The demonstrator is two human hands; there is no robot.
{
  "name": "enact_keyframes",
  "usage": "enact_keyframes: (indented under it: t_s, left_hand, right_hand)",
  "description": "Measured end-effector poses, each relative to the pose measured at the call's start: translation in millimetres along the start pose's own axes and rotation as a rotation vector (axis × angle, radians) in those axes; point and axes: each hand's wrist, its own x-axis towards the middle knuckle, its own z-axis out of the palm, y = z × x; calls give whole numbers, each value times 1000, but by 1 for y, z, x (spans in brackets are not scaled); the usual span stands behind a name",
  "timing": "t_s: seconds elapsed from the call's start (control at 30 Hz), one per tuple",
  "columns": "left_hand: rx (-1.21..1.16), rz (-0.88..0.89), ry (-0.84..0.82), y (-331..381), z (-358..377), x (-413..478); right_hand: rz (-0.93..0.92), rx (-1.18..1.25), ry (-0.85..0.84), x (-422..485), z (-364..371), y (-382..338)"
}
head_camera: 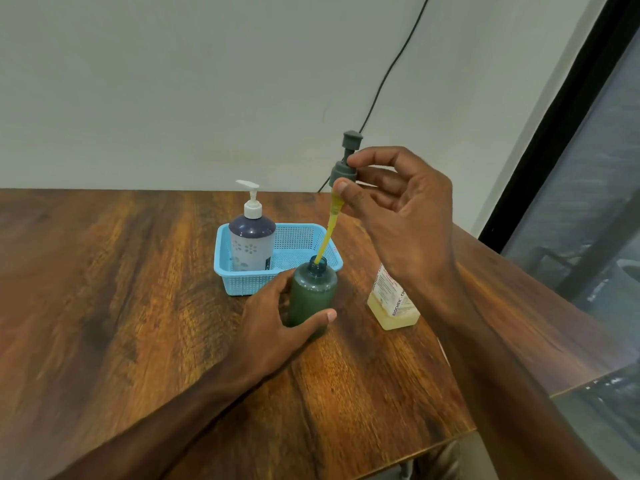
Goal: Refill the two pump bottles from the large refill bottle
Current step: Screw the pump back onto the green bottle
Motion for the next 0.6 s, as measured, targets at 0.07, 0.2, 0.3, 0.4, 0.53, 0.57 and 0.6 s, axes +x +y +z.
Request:
enact_keyframes:
  t_s: [0.07,0.2,0.3,0.4,0.53,0.57,0.6]
  left_hand:
    - [-3,0,-4,0,-1,-1]
    - [3,-13,-13,1,-1,-1]
    - [-9,-10,-4,5,-2,-3]
    - [-6,6,-6,8,0,-3]
    - [-18,7,-8,12,5,-1]
    - [-19,9,-9,12,7,-1]
    - [-18,10,-17,12,9,0]
  right_hand:
    - [1,-5,-7,-3,0,2]
    - [49,-69,-73,-18,7,20]
    - [199,-158,-132,-43,11,46]
    - [240,-235,-51,-60,12,61]
    - [220,-239,-1,-58,11,63]
    - [228,-224,-6,-57,11,65]
    - [240,-210,-15,-57,10,67]
